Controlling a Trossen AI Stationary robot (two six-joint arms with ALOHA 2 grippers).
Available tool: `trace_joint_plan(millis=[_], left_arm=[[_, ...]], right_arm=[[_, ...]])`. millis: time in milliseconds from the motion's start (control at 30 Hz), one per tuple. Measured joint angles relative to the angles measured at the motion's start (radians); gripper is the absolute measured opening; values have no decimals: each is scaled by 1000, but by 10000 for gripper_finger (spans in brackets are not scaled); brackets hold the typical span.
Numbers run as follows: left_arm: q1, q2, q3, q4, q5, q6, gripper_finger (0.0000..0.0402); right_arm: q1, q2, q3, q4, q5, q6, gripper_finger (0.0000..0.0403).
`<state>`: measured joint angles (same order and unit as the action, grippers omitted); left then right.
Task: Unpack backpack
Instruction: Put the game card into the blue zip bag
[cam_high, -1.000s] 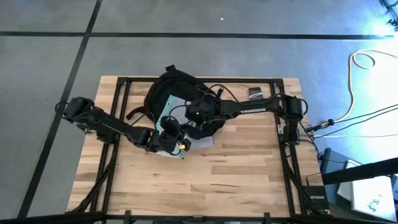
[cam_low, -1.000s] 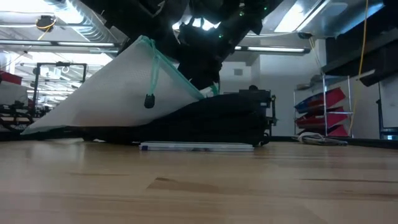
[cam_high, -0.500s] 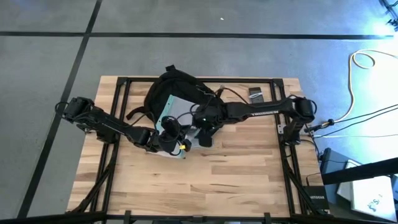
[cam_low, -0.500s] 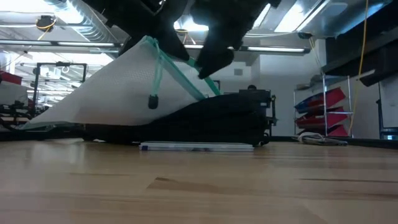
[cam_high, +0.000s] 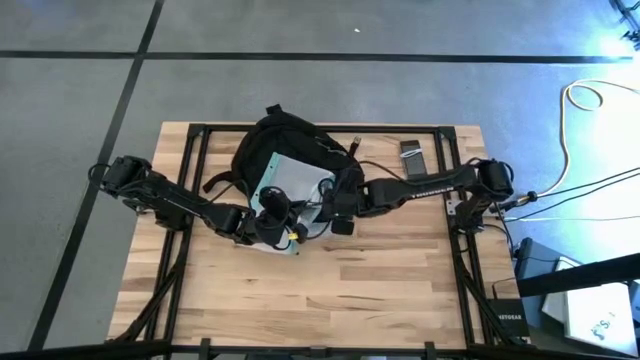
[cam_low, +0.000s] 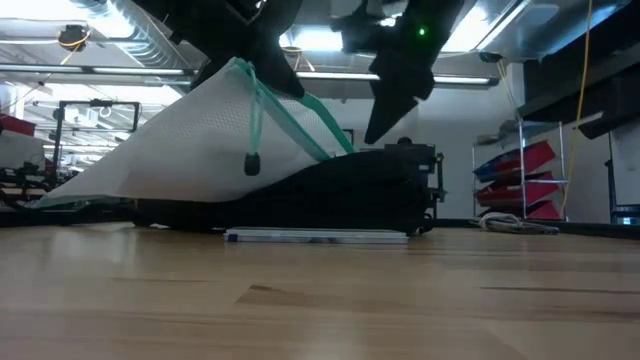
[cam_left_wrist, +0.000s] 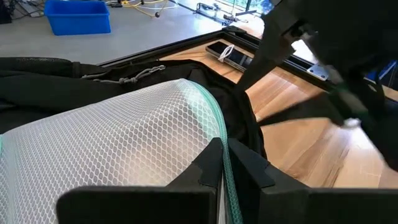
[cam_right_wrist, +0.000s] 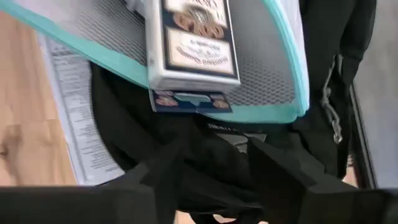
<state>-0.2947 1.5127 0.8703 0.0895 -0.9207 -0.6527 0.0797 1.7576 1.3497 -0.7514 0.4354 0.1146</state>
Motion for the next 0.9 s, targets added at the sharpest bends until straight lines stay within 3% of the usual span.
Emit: trace_joint_plan(millis=[333, 400, 500, 900], left_arm=[[0, 0, -1, 0, -2, -2, 6], [0, 0, -1, 0, -2, -2, 6], [0, 0, -1, -1, -3, -2, 6], [1, 0, -1, -1, -4, -2, 6]], right_arm=[[-74, 6, -150, 216, -87, -118, 8], [-93, 2, -207, 319, -101, -144, 9], [-134, -3, -255, 429, -204, -166, 3], [-135, 9, -329, 750, -302, -114, 0]])
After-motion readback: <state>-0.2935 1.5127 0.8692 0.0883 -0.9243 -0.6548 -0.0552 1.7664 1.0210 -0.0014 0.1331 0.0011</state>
